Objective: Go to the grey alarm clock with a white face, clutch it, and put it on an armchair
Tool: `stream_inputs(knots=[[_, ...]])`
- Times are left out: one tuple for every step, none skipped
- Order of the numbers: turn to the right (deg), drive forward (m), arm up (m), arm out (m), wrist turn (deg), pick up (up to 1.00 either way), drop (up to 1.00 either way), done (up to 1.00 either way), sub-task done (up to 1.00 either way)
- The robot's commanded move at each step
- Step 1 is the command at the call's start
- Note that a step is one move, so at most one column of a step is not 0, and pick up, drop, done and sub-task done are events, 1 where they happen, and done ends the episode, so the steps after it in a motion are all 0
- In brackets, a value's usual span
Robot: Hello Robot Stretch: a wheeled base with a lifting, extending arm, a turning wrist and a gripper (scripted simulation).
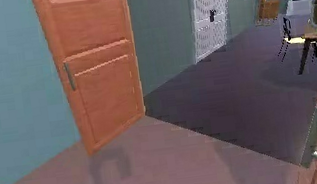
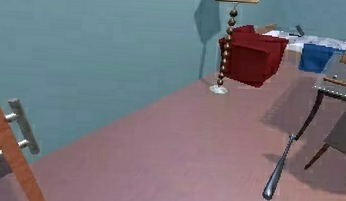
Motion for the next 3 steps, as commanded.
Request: stream_inputs(knots=[[0.0, 0.3, 0.0, 0.0, 0.0, 0.0, 0.0, 0.0, 0.0], [21.0, 0.0, 0.0, 0.0, 0.0, 0.0, 0.0, 0.0, 0.0], [0.0, 0.9, 0.0, 0.0, 0.0, 0.0, 0.0, 0.0, 0.0]])
